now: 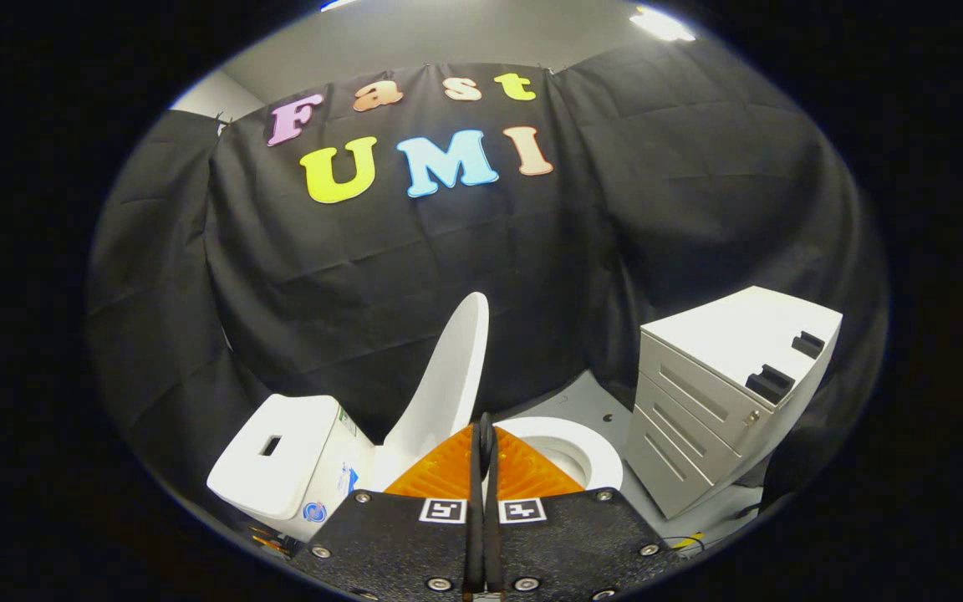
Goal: Open the toilet lid.
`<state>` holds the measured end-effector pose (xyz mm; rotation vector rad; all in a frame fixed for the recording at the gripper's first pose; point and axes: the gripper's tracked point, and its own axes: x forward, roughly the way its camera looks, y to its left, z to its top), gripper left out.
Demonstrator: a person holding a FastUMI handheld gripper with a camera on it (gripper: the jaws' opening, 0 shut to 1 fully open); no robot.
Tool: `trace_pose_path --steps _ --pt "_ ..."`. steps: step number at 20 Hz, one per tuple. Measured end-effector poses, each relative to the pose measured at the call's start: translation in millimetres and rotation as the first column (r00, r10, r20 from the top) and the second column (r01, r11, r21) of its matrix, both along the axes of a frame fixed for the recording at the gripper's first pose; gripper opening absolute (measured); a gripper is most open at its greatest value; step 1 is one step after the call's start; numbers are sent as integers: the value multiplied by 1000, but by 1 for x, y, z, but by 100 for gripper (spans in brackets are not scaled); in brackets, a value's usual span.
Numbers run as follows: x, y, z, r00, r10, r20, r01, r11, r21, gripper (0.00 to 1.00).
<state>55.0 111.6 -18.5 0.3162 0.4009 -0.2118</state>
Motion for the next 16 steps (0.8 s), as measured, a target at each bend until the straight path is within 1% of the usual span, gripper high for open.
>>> trace_pose_path --steps 3,7,12,16 --pt "3 16 14 1000 19 8 -18 998 -53 0" --pt "5 36 32 999 47 27 -45 996 -78 0" --pt "9 60 45 995 85 44 -78 987 -140 0" --pt "11 81 57 990 118 71 -106 983 -152 0"
